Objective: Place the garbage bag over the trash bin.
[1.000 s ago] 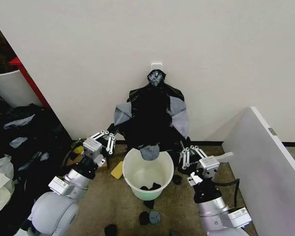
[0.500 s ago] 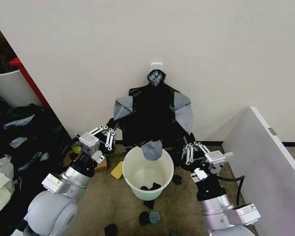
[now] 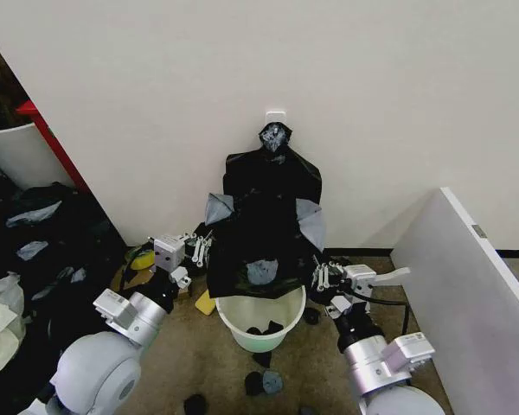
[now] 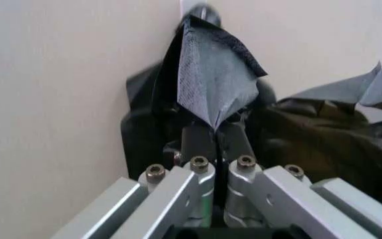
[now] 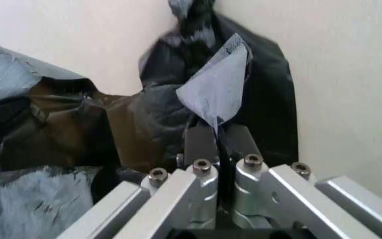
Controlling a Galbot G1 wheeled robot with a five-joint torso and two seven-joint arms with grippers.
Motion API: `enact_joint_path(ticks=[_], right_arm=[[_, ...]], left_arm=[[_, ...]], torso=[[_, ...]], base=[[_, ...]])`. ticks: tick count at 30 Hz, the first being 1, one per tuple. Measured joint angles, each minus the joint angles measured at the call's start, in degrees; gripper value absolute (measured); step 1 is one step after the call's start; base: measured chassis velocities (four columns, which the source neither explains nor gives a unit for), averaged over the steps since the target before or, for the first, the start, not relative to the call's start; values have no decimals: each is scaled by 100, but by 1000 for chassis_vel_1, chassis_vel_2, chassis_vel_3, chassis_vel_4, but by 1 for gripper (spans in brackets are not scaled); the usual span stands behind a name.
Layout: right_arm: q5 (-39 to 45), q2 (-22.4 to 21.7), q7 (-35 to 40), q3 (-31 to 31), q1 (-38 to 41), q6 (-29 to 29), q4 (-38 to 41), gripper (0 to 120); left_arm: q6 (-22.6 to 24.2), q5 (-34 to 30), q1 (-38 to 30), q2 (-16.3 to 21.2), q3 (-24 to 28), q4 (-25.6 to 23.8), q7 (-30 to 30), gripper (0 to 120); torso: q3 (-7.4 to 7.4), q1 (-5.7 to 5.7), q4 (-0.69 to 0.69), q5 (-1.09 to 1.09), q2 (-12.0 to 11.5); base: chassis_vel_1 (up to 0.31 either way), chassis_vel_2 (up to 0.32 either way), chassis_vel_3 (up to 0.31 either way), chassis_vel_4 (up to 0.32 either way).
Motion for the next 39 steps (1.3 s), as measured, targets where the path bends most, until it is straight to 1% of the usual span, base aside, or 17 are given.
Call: enact_joint_path(ticks=[6,8,11,13,17,21,23,26,29,31,32,34,39], right_arm=[[106,0,18,-52,102,-67,-351,0],[238,-21,63,-72,146,-183,-480,0],[488,-72,195,-117,196,-415,-565,0],[563,-95,241,-138,201,-487,-569,0],[950,-239,463,-218,214,-766,-553,0],[1073,-309,527,-239,236,-800,-648,0],[1171,-348,591,-280,255,-818,-742,0],[1229,-365,638,-314,265,-829,-786,0],[1362,-405,763,-430,271,-862,-857,0],[1492,-453,924,-568,252,-887,-878,0],[1492,-453,924,-568,252,-887,-878,0],[1596,-515,1076,-701,197,-920,-836,0],[1515,-591,1206,-988,53,-941,-780,0]], left_arm=[[-4,80,-15,-32,87,260,16,0],[-3,79,-12,-12,135,392,12,0],[38,64,20,17,303,550,-38,0],[63,46,31,21,366,573,-61,0],[141,-30,59,90,707,700,-180,0],[147,15,56,148,895,817,-236,0],[156,97,39,201,1035,917,-308,0],[173,145,30,226,1093,967,-350,0],[301,267,18,305,1221,1049,-553,0],[526,304,20,405,1323,1046,-858,0],[526,304,20,405,1323,1046,-858,0],[740,292,50,536,1360,917,-1133,0],[906,286,217,723,1347,582,-1293,0]], torso=[[0,0,0,0,0],[0,0,0,0,0],[0,0,0,0,0],[0,0,0,0,0],[0,0,0,1,0],[0,0,0,-1,0],[0,0,0,2,0],[0,0,0,1,0],[0,0,0,0,0],[0,0,0,0,0],[0,0,0,0,0],[0,0,0,1,0],[0,0,0,0,0]], base=[[0,0,0,0],[0,0,0,0],[0,0,0,0],[0,0,0,0],[0,0,0,0],[0,0,0,0],[0,0,0,0],[0,0,0,0],[0,0,0,0],[0,0,0,0],[0,0,0,0],[0,0,0,0],[0,0,0,0]])
